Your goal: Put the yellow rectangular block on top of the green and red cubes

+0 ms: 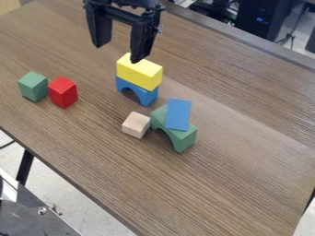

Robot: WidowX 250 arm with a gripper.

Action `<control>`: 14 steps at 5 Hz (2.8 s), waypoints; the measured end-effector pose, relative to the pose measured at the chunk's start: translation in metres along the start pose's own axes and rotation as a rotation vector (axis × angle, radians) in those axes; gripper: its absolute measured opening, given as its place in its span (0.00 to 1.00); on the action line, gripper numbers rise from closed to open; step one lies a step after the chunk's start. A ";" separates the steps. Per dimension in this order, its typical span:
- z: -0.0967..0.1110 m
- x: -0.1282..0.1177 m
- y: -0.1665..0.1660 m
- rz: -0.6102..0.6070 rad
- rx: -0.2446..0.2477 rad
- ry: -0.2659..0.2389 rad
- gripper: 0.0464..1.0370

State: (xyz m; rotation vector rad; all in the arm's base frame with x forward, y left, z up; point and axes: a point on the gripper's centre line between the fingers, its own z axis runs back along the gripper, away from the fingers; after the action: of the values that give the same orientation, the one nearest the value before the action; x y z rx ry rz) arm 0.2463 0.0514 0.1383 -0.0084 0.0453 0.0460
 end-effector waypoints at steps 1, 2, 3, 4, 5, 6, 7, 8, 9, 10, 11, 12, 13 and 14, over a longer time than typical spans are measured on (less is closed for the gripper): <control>-0.006 -0.002 0.000 0.002 -0.004 0.026 0.96; -0.012 0.007 -0.008 0.022 -0.012 0.034 0.96; 0.000 0.027 -0.017 0.127 0.013 -0.012 0.96; 0.006 0.041 -0.029 0.331 -0.065 -0.087 0.96; 0.020 0.044 -0.031 0.578 -0.092 -0.123 0.96; 0.033 0.045 -0.032 0.829 -0.038 -0.061 0.96; 0.025 0.046 -0.032 1.051 -0.036 0.024 0.96; 0.010 0.053 -0.026 1.305 0.010 0.071 0.96; 0.003 0.062 -0.025 1.423 -0.034 0.062 0.96; -0.011 0.067 -0.015 1.335 -0.197 0.085 0.96; -0.020 0.066 -0.007 1.357 -0.255 0.093 0.96; -0.023 0.064 0.003 1.359 -0.237 0.085 0.96; -0.027 0.067 0.012 1.371 -0.177 0.096 0.96; -0.031 0.071 0.013 1.369 -0.135 0.132 0.96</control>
State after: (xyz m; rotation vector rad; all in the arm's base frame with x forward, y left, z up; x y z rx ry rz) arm 0.3150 0.0675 0.1040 -0.1149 0.1730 1.4177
